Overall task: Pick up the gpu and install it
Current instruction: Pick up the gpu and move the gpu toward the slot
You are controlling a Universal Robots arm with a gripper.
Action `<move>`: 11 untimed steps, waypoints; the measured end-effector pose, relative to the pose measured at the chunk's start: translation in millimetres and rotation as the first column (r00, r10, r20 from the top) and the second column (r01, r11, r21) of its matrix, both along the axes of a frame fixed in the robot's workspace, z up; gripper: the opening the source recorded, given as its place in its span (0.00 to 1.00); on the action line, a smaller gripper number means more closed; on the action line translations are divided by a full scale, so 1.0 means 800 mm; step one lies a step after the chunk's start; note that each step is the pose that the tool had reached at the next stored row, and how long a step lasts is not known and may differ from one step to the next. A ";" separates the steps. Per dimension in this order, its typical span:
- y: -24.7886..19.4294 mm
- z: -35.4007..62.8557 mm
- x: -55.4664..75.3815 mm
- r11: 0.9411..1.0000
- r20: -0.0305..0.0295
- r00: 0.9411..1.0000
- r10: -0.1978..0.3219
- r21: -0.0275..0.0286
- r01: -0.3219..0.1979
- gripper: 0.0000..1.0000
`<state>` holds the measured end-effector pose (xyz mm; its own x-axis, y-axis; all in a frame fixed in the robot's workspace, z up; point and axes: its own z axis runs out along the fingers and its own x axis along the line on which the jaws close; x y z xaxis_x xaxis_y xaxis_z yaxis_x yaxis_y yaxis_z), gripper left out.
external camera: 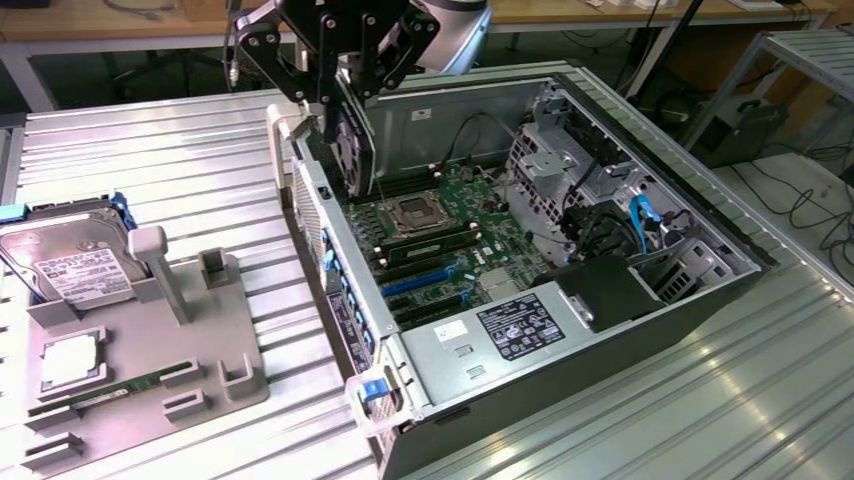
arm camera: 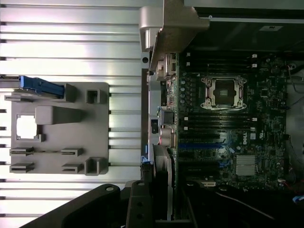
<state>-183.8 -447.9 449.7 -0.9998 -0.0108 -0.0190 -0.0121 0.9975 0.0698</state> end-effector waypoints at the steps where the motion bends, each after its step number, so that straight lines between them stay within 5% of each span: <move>1: 0.0000 0.000 0.001 1.000 0.000 1.000 0.000 0.000 0.000 0.27; 11: 0.0000 0.000 0.014 1.000 0.000 1.000 0.000 0.000 0.000 0.27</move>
<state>-172.4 -447.9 449.7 -0.9998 -0.0108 -0.0190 -0.0121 0.9975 0.0698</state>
